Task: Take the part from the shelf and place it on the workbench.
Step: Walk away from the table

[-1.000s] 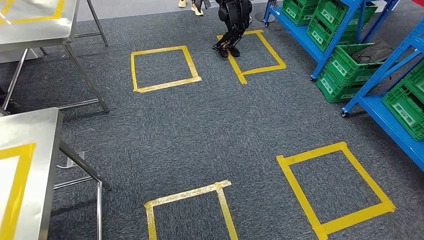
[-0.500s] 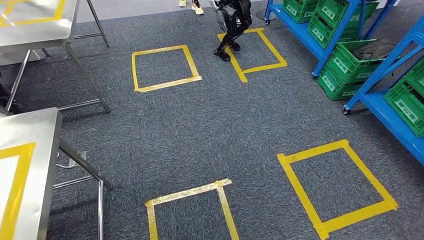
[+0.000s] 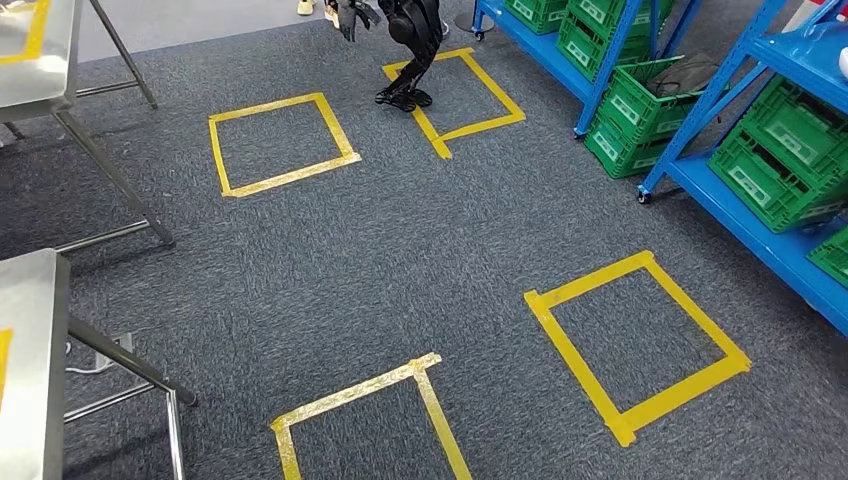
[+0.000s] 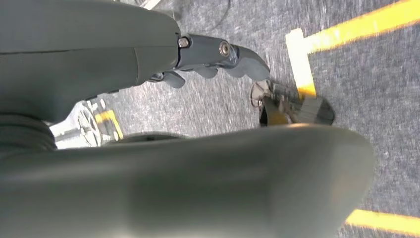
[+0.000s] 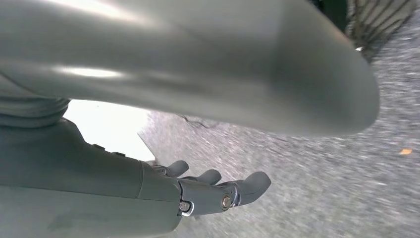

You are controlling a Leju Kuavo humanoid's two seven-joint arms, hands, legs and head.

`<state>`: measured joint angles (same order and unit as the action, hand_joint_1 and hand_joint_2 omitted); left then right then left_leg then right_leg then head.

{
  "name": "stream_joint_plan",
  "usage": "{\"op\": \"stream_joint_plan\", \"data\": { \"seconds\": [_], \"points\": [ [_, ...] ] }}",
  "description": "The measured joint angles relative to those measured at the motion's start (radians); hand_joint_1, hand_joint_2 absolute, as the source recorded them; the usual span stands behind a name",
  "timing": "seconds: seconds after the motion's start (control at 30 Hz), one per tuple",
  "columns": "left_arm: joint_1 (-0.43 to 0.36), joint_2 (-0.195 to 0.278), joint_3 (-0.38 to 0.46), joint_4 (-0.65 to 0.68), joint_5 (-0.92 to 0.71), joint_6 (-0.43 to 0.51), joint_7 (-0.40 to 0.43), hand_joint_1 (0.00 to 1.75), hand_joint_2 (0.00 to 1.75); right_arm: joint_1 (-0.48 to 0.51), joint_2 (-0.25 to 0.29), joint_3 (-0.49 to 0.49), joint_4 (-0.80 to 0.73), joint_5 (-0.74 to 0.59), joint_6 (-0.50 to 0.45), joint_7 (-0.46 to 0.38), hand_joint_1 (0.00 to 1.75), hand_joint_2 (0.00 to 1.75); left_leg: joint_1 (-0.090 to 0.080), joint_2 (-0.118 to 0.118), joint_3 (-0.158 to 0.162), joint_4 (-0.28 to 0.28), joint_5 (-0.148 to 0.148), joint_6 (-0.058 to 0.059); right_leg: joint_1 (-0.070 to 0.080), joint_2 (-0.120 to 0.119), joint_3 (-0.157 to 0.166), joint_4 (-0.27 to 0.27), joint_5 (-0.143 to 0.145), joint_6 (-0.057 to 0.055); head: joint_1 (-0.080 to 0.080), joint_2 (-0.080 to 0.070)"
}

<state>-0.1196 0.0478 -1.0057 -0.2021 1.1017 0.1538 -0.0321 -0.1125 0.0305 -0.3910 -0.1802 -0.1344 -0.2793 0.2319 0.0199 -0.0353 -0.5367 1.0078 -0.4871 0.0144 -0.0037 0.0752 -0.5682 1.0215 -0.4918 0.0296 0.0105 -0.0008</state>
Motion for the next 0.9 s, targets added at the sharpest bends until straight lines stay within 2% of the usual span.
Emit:
{"op": "stream_joint_plan", "data": {
  "seconds": [0.07, 0.13, 0.17, 0.2, 0.23, 0.27, 0.33, 0.4, 0.47, 0.5, 0.53, 0.57, 0.6, 0.63, 0.67, 0.7, 0.73, 0.77, 0.8, 0.83, 0.87, 0.9],
  "points": [
    [0.000, 0.000, 0.000, 0.000, 0.000, 0.001, 0.000, 0.00, 0.00, -0.001, 0.000, 0.000, 0.000, 0.000, -0.001, 0.000, 0.00, 0.00, 0.000, 0.024, 0.002, -0.005, 0.001, 0.009, -0.002, -0.038, -0.039, 0.084, -0.048, 0.009, 0.013, 0.000],
    [0.002, 0.001, -0.001, 0.000, 0.000, 0.000, 0.000, 0.00, 0.00, -0.001, 0.001, 0.000, 0.000, -0.001, 0.000, 0.000, 0.00, 0.00, -0.004, 0.051, 0.001, -0.005, -0.001, 0.015, -0.006, -0.059, -0.104, 0.212, -0.106, 0.015, 0.023, 0.000],
    [0.002, 0.001, -0.001, 0.000, 0.000, 0.000, 0.000, 0.00, 0.00, 0.000, 0.001, 0.000, 0.000, -0.001, 0.001, 0.000, 0.00, 0.00, -0.006, 0.064, 0.001, -0.005, -0.002, 0.016, -0.007, -0.062, -0.125, 0.253, -0.117, 0.017, 0.025, 0.000],
    [0.002, 0.001, -0.002, 0.000, 0.000, -0.001, -0.002, 0.00, 0.00, 0.002, 0.001, 0.000, 0.000, -0.001, 0.001, -0.001, 0.00, 0.00, -0.007, 0.076, 0.002, -0.005, -0.004, 0.017, -0.008, -0.064, -0.129, 0.260, -0.109, 0.018, 0.026, 0.000],
    [0.002, 0.000, -0.002, 0.000, 0.001, -0.001, -0.003, 0.00, 0.00, 0.003, 0.001, 0.000, 0.001, -0.001, 0.002, -0.001, 0.00, 0.00, -0.007, 0.088, 0.003, -0.005, -0.005, 0.016, -0.008, -0.069, -0.113, 0.229, -0.084, 0.017, 0.028, 0.000],
    [0.001, 0.000, -0.002, -0.001, 0.002, -0.001, -0.005, 0.00, 0.00, 0.004, 0.001, 0.000, 0.001, -0.001, 0.002, -0.002, 0.00, 0.00, -0.007, 0.098, 0.005, -0.005, -0.006, 0.015, -0.007, -0.079, -0.082, 0.168, -0.051, 0.014, 0.031, 0.000],
    [0.001, 0.000, -0.002, -0.001, 0.005, -0.003, -0.007, 0.00, 0.00, 0.003, 0.001, 0.000, 0.000, -0.001, 0.002, -0.003, 0.00, 0.00, -0.010, 0.117, 0.010, -0.004, -0.011, 0.010, -0.001, -0.114, -0.019, 0.040, -0.003, 0.004, 0.037, 0.000],
    [0.000, 0.000, -0.002, -0.001, 0.010, -0.009, -0.007, 0.00, 0.00, 0.000, 0.001, 0.001, 0.000, -0.001, 0.002, -0.005, 0.00, 0.00, -0.010, 0.134, 0.013, -0.004, -0.016, -0.001, 0.007, -0.127, 0.002, -0.011, 0.005, -0.006, 0.036, 0.000],
    [-0.002, -0.002, -0.002, -0.002, 0.014, -0.015, -0.006, 0.00, 0.00, 0.002, 0.000, 0.001, 0.000, -0.001, 0.001, -0.007, 0.00, 0.00, -0.007, 0.146, 0.020, -0.007, -0.020, -0.013, 0.010, -0.106, 0.008, -0.020, 0.008, -0.017, 0.033, 0.000],
    [-0.003, -0.002, -0.002, -0.003, 0.015, -0.017, -0.005, 0.00, 0.00, 0.004, -0.001, 0.001, 0.000, -0.001, 0.000, -0.008, 0.00, 0.00, -0.005, 0.136, 0.021, -0.003, -0.026, -0.019, 0.009, -0.098, 0.017, -0.028, 0.012, -0.023, 0.032, 0.000],
    [-0.004, -0.003, -0.002, -0.003, 0.016, -0.018, -0.005, 0.00, 0.00, 0.004, -0.001, 0.001, 0.000, -0.001, 0.000, -0.008, 0.00, 0.00, -0.003, 0.116, 0.014, 0.017, -0.041, -0.023, 0.006, -0.091, 0.027, -0.036, 0.017, -0.029, 0.030, 0.000],
    [-0.004, -0.002, -0.002, -0.003, 0.018, -0.019, -0.005, 0.00, 0.00, 0.004, -0.001, 0.001, 0.000, -0.001, -0.001, -0.008, 0.00, 0.00, -0.002, 0.089, -0.005, 0.061, -0.067, -0.025, 0.003, -0.083, 0.035, -0.042, 0.022, -0.034, 0.025, 0.000],
    [-0.003, -0.002, -0.002, -0.003, 0.019, -0.020, -0.004, 0.00, 0.00, 0.003, -0.001, 0.001, 0.000, -0.001, -0.001, -0.008, 0.00, 0.00, -0.002, 0.064, -0.034, 0.124, -0.097, -0.027, 0.003, -0.076, 0.038, -0.044, 0.023, -0.037, 0.019, 0.000],
    [-0.001, -0.003, -0.002, -0.003, 0.020, -0.019, -0.003, 0.00, 0.00, 0.001, -0.001, 0.001, 0.000, -0.001, -0.002, -0.008, 0.00, 0.00, -0.002, 0.049, -0.069, 0.195, -0.125, -0.027, 0.003, -0.067, 0.037, -0.044, 0.024, -0.039, 0.013, 0.000],
    [0.001, -0.003, -0.002, -0.003, 0.020, -0.019, -0.002, 0.00, 0.00, 0.001, 0.000, 0.001, 0.000, -0.001, -0.002, -0.008, 0.00, 0.00, -0.002, 0.042, -0.098, 0.250, -0.139, -0.028, 0.003, -0.057, 0.037, -0.043, 0.024, -0.040, 0.007, 0.000],
    [0.002, -0.003, -0.002, -0.003, 0.021, -0.019, -0.002, 0.00, 0.00, 0.001, 0.000, 0.002, 0.001, -0.001, -0.002, -0.008, 0.00, 0.00, -0.002, 0.040, -0.115, 0.272, -0.133, -0.028, 0.004, -0.047, 0.038, -0.042, 0.023, -0.040, 0.004, 0.000],
    [0.003, -0.002, -0.002, -0.003, 0.021, -0.019, -0.001, 0.00, 0.00, 0.001, 0.001, 0.002, 0.001, -0.001, -0.002, -0.008, 0.00, 0.00, -0.002, 0.038, -0.114, 0.256, -0.108, -0.028, 0.004, -0.036, 0.040, -0.041, 0.021, -0.039, 0.001, 0.000],
    [0.003, -0.001, -0.002, -0.003, 0.021, -0.019, -0.001, 0.00, 0.00, 0.002, 0.002, 0.002, 0.001, -0.001, -0.002, -0.007, 0.00, 0.00, -0.002, 0.035, -0.098, 0.205, -0.069, -0.027, 0.003, -0.025, 0.041, -0.039, 0.019, -0.037, -0.003, 0.000],
    [0.003, 0.000, -0.002, -0.002, 0.021, -0.020, -0.001, 0.00, 0.00, 0.003, 0.002, 0.002, 0.001, -0.001, -0.002, -0.007, 0.00, 0.00, 0.000, 0.021, -0.074, 0.140, -0.032, -0.025, 0.002, -0.015, 0.041, -0.035, 0.016, -0.034, -0.007, 0.000],
    [0.003, 0.001, -0.002, -0.002, 0.021, -0.021, -0.002, 0.00, 0.00, 0.002, 0.003, 0.003, 0.001, -0.002, -0.001, -0.007, 0.00, 0.00, 0.002, 0.003, -0.049, 0.076, -0.008, -0.024, 0.003, -0.005, 0.037, -0.029, 0.011, -0.028, -0.011, 0.000],
    [0.003, 0.002, -0.002, -0.002, 0.022, -0.024, -0.002, 0.00, 0.00, 0.001, 0.004, 0.003, 0.001, -0.002, -0.001, -0.007, 0.00, 0.00, 0.003, -0.011, -0.029, 0.033, 0.003, -0.021, 0.002, 0.003, 0.032, -0.023, 0.009, -0.022, -0.013, 0.000],
    [0.002, 0.002, -0.002, -0.002, 0.023, -0.026, -0.003, 0.00, 0.00, 0.000, 0.004, 0.003, 0.001, -0.003, -0.001, -0.006, 0.00, 0.00, 0.003, -0.022, -0.018, 0.011, 0.002, -0.019, 0.001, 0.011, 0.024, -0.019, 0.007, -0.015, -0.013, 0.000]
  ]
}}
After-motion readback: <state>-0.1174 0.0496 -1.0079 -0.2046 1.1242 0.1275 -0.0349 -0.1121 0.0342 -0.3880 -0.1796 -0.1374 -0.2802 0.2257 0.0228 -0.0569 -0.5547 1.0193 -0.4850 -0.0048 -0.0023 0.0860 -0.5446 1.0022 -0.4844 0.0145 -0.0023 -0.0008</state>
